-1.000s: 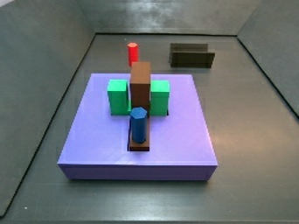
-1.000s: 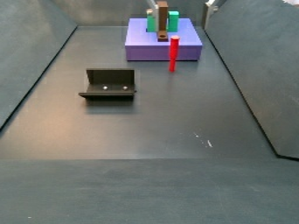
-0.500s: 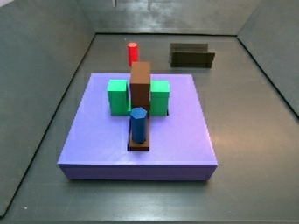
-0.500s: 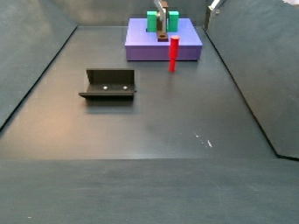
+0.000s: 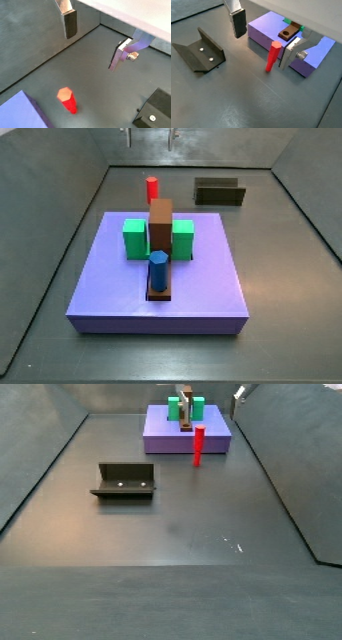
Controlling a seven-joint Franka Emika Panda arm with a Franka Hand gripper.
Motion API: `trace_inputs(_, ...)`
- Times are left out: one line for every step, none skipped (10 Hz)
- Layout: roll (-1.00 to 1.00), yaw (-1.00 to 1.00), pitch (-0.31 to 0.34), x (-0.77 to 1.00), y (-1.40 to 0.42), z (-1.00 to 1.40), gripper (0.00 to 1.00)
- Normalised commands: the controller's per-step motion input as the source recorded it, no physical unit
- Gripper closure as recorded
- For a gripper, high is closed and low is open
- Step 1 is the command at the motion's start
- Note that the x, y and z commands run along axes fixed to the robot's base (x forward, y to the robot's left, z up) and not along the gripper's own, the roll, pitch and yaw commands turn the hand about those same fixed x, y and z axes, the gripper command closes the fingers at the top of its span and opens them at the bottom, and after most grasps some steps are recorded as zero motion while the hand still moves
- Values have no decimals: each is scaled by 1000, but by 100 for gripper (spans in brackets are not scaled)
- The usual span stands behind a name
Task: Pick up the red object. Move up. Move to above the board. Insert the red object.
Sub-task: Pick up the red object.
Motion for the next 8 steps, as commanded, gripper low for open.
trace_inputs(0, 0, -9, 0, -246, -71, 0)
trace_inputs(6, 0, 0, 0, -200, -60, 0)
trace_inputs(10, 0, 0, 0, -157, -26, 0)
trace_inputs(29, 0, 0, 0, -157, -11, 0)
trace_inputs(26, 0, 0, 0, -163, -46, 0)
trace_inputs(30, 0, 0, 0, -206, -63, 0)
trace_inputs(46, 0, 0, 71, -203, -26, 0)
trace_inputs(6, -43, 0, 100, -126, 0, 0)
